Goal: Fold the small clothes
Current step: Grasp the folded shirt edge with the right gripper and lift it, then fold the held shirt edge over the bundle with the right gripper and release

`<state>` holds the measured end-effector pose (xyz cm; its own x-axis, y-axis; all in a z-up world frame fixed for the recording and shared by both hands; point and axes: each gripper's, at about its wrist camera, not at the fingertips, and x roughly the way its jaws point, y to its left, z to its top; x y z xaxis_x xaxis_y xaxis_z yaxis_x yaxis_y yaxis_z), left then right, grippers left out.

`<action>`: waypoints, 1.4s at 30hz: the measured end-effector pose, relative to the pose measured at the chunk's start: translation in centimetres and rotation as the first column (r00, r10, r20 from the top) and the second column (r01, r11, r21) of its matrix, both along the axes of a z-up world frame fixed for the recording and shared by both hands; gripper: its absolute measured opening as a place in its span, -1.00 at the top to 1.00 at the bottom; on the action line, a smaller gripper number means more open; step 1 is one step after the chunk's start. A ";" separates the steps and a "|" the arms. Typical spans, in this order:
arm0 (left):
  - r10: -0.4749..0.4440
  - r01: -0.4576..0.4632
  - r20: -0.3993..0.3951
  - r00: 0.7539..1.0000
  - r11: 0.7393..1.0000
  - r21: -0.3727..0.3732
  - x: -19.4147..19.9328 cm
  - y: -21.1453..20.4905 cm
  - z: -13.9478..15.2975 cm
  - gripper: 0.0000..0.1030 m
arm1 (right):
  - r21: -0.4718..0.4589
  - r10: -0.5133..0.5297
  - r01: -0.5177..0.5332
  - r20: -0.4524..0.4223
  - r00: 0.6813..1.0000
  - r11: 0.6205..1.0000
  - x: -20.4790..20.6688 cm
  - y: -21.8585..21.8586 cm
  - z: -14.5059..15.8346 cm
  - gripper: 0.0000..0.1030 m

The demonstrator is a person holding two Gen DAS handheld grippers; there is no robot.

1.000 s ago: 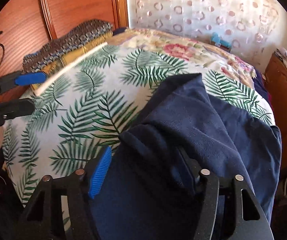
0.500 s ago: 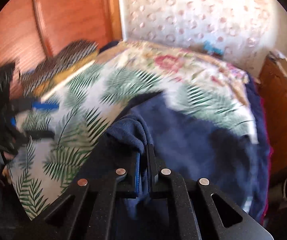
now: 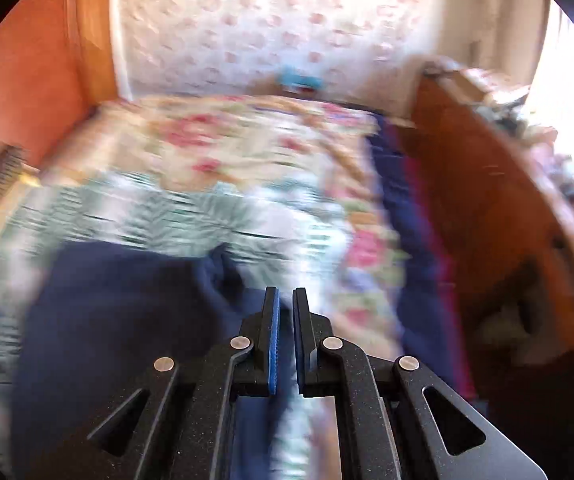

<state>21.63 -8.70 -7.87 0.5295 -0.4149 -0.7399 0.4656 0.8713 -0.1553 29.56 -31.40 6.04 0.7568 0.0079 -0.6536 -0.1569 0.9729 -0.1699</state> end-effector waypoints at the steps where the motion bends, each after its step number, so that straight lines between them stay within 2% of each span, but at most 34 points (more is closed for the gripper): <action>1: -0.002 0.002 -0.002 1.000 1.000 0.005 0.1 -0.1 -0.1 -0.50 | -0.020 0.000 0.000 0.015 1.000 1.000 0.5 1.2 0.1 0.87; 3: -0.004 0.004 -0.012 1.000 1.000 0.016 0.3 -0.3 -0.5 -0.50 | 0.053 0.047 -0.047 -0.004 0.999 0.997 0.5 1.7 0.3 0.87; 5: -0.001 0.002 -0.021 1.000 1.000 0.029 0.5 -0.6 -0.7 -0.50 | 0.052 0.088 -0.088 0.009 0.996 0.995 0.3 2.9 0.2 0.86; 6: 0.000 0.001 -0.023 1.000 0.999 0.036 0.6 -0.6 -0.9 -0.50 | 0.049 0.105 -0.106 0.012 0.994 0.993 0.3 3.4 0.1 0.78; 8: 0.001 0.000 -0.015 1.000 0.999 0.051 0.5 -0.9 -1.1 -0.50 | 0.057 0.142 -0.142 0.003 0.990 0.988 0.6 4.9 -0.2 0.38; 9: 0.000 0.000 -0.010 1.000 0.998 0.062 0.5 -1.1 -1.1 -0.50 | 0.059 0.154 -0.154 0.001 0.988 0.986 0.9 5.3 -0.4 0.10; 10: -0.001 0.001 -0.005 1.000 0.997 0.072 0.5 -1.2 -1.1 -0.50 | 0.063 0.168 -0.168 -0.001 0.986 0.984 1.2 5.8 -0.5 0.05; 17: 0.004 -0.005 0.014 1.000 0.994 0.110 0.5 -1.7 -1.3 -0.53 | 0.043 0.215 -0.213 -0.068 0.974 0.976 5.9 8.3 -2.1 0.05; 18: 0.004 -0.006 0.014 1.000 0.994 0.111 0.5 -1.7 -1.3 -0.53 | 0.048 0.220 -0.217 -0.077 0.972 0.975 7.4 7.6 -2.3 0.19; 19: 0.004 -0.006 0.014 1.000 0.994 0.112 0.5 -1.6 -1.3 -0.54 | 0.071 0.228 -0.223 -0.087 0.970 0.972 8.3 6.7 -2.6 0.84; 20: 0.004 -0.006 0.014 1.000 0.994 0.113 0.5 -1.6 -1.3 -0.54 | 0.096 0.227 -0.217 -0.098 0.969 0.971 8.7 6.4 -2.7 0.88; 24: 0.005 -0.006 0.014 1.000 0.993 0.114 0.5 -1.6 -1.3 -0.55 | 0.195 0.097 -0.090 -0.026 0.995 0.977 8.3 0.7 -0.4 0.88; 26: 0.005 -0.007 0.015 1.000 0.993 0.116 0.5 -1.8 -1.3 -0.55 | 0.257 0.052 -0.044 -0.024 0.998 0.966 8.6 -0.7 -0.1 0.88; 29: 0.005 -0.006 0.014 1.000 0.993 0.114 0.5 -1.9 -1.3 -0.56 | 0.209 0.048 -0.039 -0.039 0.998 0.977 8.5 -0.4 -0.4 0.88; 31: 0.005 -0.006 0.013 1.000 0.993 0.114 0.5 -1.9 -1.3 -0.56 | 0.175 0.006 0.001 -0.038 0.999 0.985 8.1 -0.6 -0.1 0.69; 33: 0.005 -0.006 0.014 1.000 0.993 0.114 0.5 -2.0 -1.3 -0.56 | 0.157 -0.047 0.048 -0.010 0.999 0.986 7.8 -1.2 0.6 0.69; 38: 0.005 -0.007 0.013 1.000 0.993 0.114 0.5 -2.0 -1.3 -0.57 | 0.203 -0.079 0.074 0.017 0.997 0.976 5.6 -2.6 2.1 0.69; 42: 0.005 -0.006 0.013 1.000 0.993 0.114 0.5 -2.1 -1.3 -0.57 | 0.229 -0.034 0.019 0.058 0.998 0.973 0.0 -2.4 3.1 0.68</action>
<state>22.14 -10.77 -9.16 0.5415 -0.3250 -0.7753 0.4619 0.8856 -0.0486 29.51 -33.76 9.12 0.7972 0.1310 -0.5893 -0.1266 0.9907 0.0490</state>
